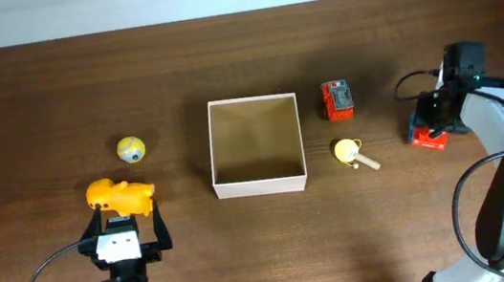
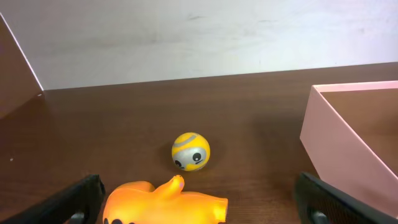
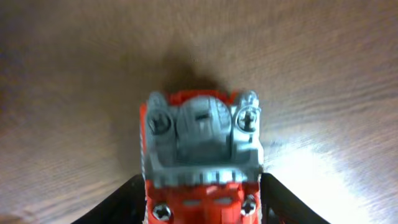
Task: Pack container
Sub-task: 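Lower the right gripper onto the red toy robot and close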
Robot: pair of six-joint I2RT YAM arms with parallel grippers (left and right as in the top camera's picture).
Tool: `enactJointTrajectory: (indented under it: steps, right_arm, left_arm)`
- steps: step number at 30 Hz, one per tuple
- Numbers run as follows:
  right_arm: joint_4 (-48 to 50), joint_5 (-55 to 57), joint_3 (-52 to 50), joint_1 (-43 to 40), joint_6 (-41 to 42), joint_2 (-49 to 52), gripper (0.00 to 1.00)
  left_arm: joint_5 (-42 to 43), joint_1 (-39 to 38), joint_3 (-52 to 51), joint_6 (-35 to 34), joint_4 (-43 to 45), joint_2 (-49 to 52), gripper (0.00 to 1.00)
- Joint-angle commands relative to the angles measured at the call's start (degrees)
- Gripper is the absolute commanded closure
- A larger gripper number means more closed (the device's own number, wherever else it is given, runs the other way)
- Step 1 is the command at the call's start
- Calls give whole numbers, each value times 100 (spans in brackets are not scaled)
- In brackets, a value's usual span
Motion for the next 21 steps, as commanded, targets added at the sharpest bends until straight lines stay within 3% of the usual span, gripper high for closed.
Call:
enactJointTrajectory:
  steps: [1,6,9,21]
  right_arm:
    - [50,-33,201,-26,-4,31,46]
    - [48,-35,199,-26,-96,33,45]
    - [46,-7,188,-26,-262,33,33]
    - [109,28,177,-28,-1292,48,8]
  left_arm:
    - [68,35,-24,50,4,-37,1]
    - [68,35,-24,52,4,-37,1]
    - [68,35,-24,52,4,-37,1]
    - [68,35,-24,50,2,-37,1]
